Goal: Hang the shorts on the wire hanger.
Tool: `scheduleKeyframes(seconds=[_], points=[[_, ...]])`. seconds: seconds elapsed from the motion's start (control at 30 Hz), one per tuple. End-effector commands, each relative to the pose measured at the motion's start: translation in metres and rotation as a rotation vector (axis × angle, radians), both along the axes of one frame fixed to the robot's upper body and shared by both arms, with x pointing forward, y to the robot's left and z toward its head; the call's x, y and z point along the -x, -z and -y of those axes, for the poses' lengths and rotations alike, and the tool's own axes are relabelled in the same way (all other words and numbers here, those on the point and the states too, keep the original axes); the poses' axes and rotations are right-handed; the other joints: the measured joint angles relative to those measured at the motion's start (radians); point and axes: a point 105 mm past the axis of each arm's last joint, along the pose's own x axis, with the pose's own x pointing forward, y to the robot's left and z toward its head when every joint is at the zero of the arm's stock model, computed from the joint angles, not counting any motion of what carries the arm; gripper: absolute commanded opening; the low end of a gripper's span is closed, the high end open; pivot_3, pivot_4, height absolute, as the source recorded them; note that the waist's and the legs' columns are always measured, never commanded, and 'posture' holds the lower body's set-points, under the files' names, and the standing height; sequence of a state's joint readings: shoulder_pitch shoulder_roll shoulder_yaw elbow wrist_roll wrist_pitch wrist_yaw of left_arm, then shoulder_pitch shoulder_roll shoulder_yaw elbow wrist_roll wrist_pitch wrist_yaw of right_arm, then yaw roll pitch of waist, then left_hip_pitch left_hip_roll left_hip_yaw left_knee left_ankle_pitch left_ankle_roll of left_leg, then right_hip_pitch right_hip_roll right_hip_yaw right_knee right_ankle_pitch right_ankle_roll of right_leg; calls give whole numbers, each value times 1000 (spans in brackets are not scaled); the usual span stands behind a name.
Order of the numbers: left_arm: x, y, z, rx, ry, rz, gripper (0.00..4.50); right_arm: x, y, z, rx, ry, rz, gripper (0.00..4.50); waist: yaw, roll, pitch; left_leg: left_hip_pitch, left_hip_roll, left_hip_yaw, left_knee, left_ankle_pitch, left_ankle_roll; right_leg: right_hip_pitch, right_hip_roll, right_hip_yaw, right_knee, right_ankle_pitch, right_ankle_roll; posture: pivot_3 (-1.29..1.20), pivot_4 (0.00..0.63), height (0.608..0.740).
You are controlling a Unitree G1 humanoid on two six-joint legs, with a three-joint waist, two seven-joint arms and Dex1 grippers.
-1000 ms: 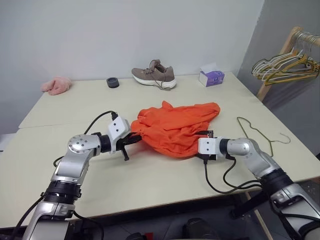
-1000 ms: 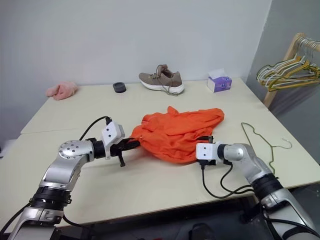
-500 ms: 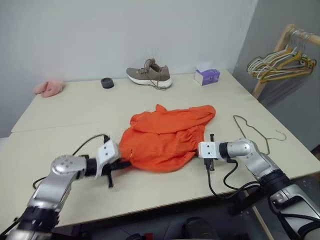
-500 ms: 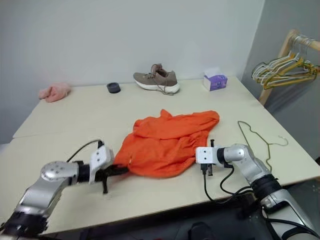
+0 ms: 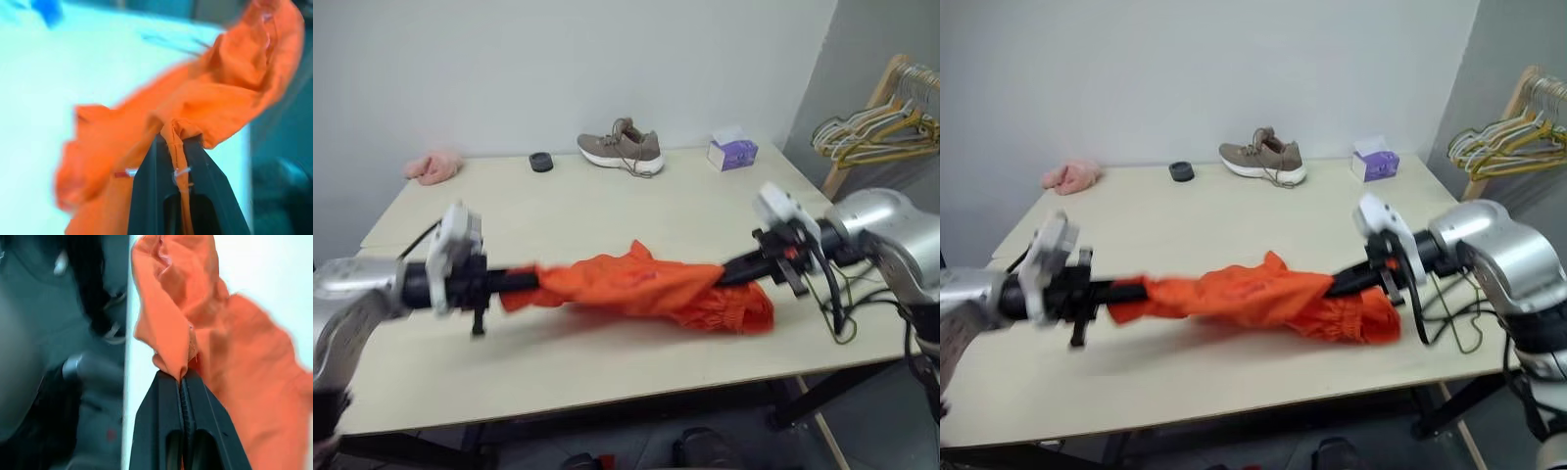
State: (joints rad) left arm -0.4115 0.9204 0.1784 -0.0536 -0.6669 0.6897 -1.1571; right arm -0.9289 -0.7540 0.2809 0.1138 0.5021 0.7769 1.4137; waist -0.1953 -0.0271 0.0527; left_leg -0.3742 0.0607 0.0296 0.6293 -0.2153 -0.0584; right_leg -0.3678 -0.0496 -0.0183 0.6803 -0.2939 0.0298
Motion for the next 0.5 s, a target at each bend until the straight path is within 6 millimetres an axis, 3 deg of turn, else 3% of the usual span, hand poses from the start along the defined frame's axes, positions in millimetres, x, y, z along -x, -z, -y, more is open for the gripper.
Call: scheduleKeyframes(seconds=[0.03,0.13,0.23,0.37,0.43,0.5], points=[[-73,9,-1,-98,-175,102,0,-88,-6,5,89,319,217,29,-1,0,0,-4,0,1,0,0,0,-1,1,2,0,2,1,-187,0,740],[-136,-27,-8,-164,-439,297,0,-133,-39,-4,209,468,605,29,-4,-2,1,-18,2,2,1,1,2,-12,4,4,0,7,1,-195,0,740],[-161,-102,-20,-201,-689,571,0,-145,-105,-24,223,539,1049,29,-23,-3,2,-43,2,3,3,3,-1,-40,3,7,3,12,2,-206,0,740],[-142,-207,-32,-254,-865,981,0,-123,-181,-53,134,508,1541,29,-63,-2,2,-59,0,6,-3,6,-5,-57,-5,9,0,9,8,-214,0,740],[-121,-246,-31,-441,-886,1257,0,-108,-202,-60,56,478,1710,29,-77,-2,2,-59,-1,6,-6,5,-4,-57,-6,9,-1,7,10,-210,0,740],[-106,-262,-27,-636,-849,1457,0,-97,-203,-63,-12,427,1803,29,-80,-2,2,-57,-2,5,-12,5,-4,-58,-5,9,-1,5,12,-206,0,740]])
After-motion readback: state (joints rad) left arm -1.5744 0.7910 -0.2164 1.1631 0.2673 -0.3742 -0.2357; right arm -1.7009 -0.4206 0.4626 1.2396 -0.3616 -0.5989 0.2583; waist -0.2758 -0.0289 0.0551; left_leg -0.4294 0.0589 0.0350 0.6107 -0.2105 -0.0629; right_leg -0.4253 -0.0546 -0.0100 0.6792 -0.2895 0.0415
